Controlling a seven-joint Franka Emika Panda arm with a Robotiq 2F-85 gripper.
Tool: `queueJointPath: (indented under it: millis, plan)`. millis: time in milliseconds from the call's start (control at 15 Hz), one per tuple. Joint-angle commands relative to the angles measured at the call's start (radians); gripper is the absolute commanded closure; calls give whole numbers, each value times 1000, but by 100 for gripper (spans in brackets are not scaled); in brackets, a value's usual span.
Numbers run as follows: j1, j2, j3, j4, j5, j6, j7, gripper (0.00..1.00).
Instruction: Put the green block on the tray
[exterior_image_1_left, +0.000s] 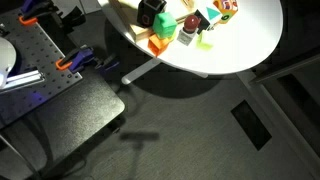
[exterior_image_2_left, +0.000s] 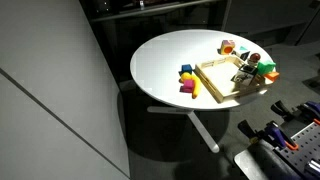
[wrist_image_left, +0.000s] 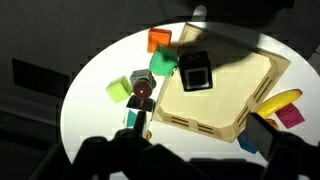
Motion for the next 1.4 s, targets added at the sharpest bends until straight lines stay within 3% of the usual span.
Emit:
queueJointPath:
  millis: [0,467,1333]
  plan:
    - [-10,2,9,2,7,-2,-5,0]
    - [-10,21,16,10,5,-1,6,0]
    - [-37,262,111,61,-43,60,200,0]
